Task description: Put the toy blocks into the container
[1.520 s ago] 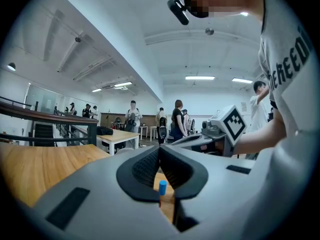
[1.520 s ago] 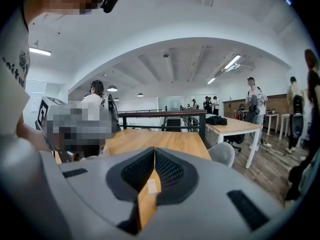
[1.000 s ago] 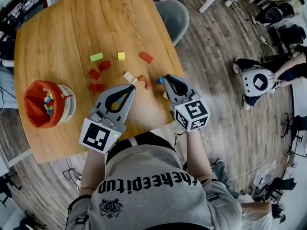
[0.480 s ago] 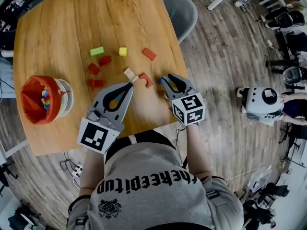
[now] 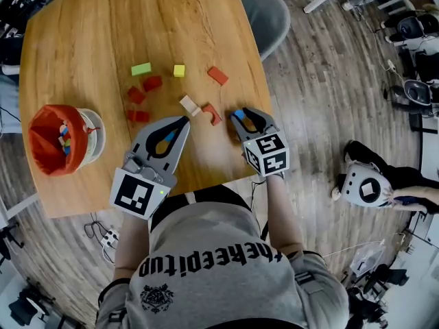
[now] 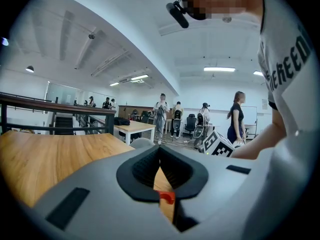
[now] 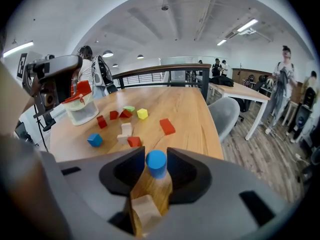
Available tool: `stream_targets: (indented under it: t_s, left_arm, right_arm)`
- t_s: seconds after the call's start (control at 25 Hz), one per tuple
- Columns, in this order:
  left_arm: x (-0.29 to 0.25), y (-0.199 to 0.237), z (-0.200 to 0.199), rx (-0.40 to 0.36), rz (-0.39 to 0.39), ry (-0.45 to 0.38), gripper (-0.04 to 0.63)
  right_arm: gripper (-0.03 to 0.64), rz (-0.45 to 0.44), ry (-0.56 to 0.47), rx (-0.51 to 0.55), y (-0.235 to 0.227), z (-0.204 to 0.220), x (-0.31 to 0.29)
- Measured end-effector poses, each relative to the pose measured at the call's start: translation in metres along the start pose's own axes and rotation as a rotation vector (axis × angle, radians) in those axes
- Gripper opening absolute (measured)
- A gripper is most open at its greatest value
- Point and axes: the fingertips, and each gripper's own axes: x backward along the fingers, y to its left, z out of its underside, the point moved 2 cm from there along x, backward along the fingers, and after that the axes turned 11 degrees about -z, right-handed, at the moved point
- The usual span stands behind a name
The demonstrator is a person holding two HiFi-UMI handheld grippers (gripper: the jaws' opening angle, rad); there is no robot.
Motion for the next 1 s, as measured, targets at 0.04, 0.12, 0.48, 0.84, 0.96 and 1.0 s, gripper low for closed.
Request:
stream_targets:
  t_s: [0.04, 0.12, 0.48, 0.84, 0.96, 1.0]
  left_arm:
    - [0.000, 0.000, 0.000, -0.002, -0.001, 0.001, 0.015]
    - [0.000, 0.000, 0.001, -0.002, -0.004, 0.001, 0.015]
    - [0.006, 0.005, -0.002, -0.007, -0.023, -0.006, 0.015]
    - [0.028, 0.018, -0.007, -0.006, -0.080, -0.035, 0.015]
    - [0.042, 0.025, -0.009, -0.007, -0.112, -0.045, 0.015]
    - [0.047, 0.028, -0.009, -0.008, -0.123, -0.047, 0.015]
  right_arm:
    - [0.132, 0.001, 0.010, 0.001, 0.000, 0.002, -0.002]
    - [0.132, 0.004, 0.024, 0.002, -0.002, 0.005, -0.004]
    - [0.130, 0.014, 0.034, 0.035, 0.000, 0.001, -0.004]
    - [0.130, -0.020, -0.085, 0.112, 0.024, -0.058, 0.002]
    - [0.130, -0.051, -0.141, 0.139, 0.040, -0.083, 0.001]
    - [0.130, -0.063, -0.159, 0.148, 0.046, -0.091, 0.001]
